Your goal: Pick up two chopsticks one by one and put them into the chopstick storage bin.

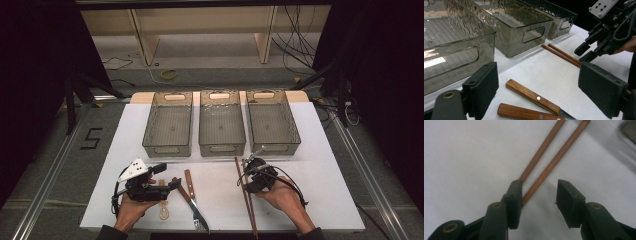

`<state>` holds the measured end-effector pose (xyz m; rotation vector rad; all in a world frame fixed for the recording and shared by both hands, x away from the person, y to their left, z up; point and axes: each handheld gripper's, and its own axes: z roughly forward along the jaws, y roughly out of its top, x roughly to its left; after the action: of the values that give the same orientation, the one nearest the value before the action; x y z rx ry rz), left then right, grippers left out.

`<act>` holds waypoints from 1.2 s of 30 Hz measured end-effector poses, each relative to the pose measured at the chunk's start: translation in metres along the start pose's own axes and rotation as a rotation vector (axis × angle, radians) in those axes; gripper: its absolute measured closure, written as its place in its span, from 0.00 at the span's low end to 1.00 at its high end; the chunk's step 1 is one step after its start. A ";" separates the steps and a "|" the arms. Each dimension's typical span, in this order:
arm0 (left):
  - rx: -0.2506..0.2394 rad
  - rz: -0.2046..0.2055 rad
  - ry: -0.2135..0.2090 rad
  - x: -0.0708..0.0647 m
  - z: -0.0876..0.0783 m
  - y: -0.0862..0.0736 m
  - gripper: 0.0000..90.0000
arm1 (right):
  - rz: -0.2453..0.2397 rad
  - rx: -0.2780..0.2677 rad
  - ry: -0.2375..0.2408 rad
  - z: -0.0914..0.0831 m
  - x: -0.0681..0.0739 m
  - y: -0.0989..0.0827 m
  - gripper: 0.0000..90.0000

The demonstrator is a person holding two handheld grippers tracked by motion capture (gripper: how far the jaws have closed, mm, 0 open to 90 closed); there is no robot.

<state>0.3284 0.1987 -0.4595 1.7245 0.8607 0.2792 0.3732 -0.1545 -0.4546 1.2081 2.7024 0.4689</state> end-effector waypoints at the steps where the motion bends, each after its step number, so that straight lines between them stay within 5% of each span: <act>1: 0.002 0.003 0.000 0.000 0.000 0.000 0.18 | -0.002 0.009 -0.001 0.001 0.000 0.001 0.65; 25: 0.001 -0.003 0.002 0.001 0.000 0.000 0.18 | -0.044 0.100 -0.035 0.006 0.005 0.010 0.80; 36: 0.002 -0.005 -0.001 0.000 0.000 0.000 0.18 | -0.028 0.132 0.001 0.006 -0.002 0.012 0.83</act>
<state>0.3285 0.1990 -0.4595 1.7240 0.8646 0.2744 0.3842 -0.1470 -0.4567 1.2002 2.7854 0.2909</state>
